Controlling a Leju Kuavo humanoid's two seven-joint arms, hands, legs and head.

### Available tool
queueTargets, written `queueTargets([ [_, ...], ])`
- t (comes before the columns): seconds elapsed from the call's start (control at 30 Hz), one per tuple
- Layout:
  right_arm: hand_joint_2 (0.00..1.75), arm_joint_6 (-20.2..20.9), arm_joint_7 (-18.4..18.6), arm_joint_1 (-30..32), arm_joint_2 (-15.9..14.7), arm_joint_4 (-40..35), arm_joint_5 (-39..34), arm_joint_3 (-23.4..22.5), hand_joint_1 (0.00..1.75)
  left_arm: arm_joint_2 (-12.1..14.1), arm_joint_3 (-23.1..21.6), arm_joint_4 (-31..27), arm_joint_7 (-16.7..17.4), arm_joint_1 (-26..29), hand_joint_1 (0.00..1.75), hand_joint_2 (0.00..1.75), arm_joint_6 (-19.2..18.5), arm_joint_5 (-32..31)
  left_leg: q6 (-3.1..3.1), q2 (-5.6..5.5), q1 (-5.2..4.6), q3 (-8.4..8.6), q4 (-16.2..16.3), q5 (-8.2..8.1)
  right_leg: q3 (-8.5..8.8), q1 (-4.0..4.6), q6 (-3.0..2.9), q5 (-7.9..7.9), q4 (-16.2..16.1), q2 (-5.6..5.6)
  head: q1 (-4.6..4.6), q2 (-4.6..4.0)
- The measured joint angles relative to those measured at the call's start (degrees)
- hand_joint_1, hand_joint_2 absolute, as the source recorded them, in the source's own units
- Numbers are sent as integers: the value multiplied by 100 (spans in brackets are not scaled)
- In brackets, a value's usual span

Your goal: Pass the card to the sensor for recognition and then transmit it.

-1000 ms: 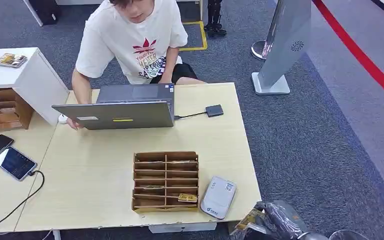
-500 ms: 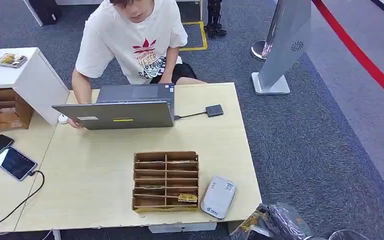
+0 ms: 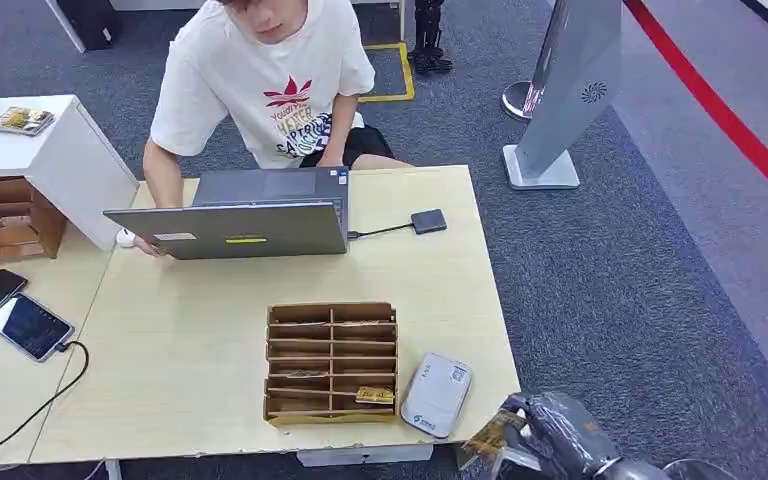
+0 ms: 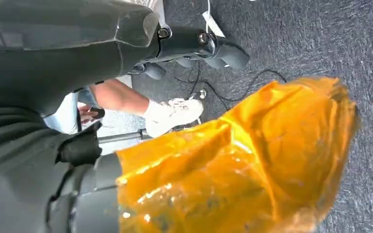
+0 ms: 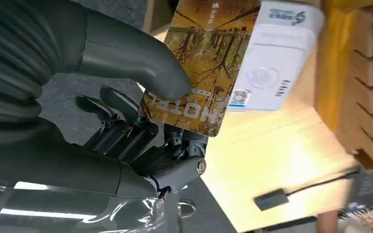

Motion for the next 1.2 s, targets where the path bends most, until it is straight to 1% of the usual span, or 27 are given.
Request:
queueTargets([
  [0.2, 175, 328, -240, -317, 289, 83, 44, 2, 175, 15, -461, 446, 2, -373, 0, 0, 293, 319, 0, 0, -1, 2, 0, 0, 1, 0, 0, 0, 0, 0, -2, 0],
  [0.33, 175, 389, -271, -436, 426, 149, 57, 4, 175, 31, -694, 622, 0, -548, 0, 0, 363, 391, 0, -1, -1, 1, 0, 0, 1, 0, 0, 0, 0, -1, -2, 0],
  [0.53, 175, 655, -345, -745, 644, 358, 66, 139, 175, 85, -1111, 867, 0, -826, 0, 0, 590, 721, 0, 1, -3, 2, 0, 0, 0, -2, 0, 0, 0, 2, -2, 0],
  [0.8, 175, 749, -301, -1309, 972, 855, -7, 481, 175, 234, -1942, 1173, -2, -1316, 0, 0, 1009, 1331, 1, -1, -8, 2, 0, 6, 3, -7, 3, 3, 2, 0, -7, 0],
  [1.0, 175, 758, -190, -1605, 1176, 1198, -81, 605, 175, 308, -2503, 1300, -7, -1659, 0, 0, 1259, 1696, 3, -1, -20, 2, -1, 7, 2, -19, 4, 4, 3, 0, -4, 0],
  [1.2, 175, 763, -166, -1779, 1329, 1436, -85, 673, 175, 350, -2892, 1370, -13, -1914, 0, 0, 1337, 1801, 4, -5, -32, 1, -1, 8, 2, -30, 7, 5, 3, -1, -7, 0],
])
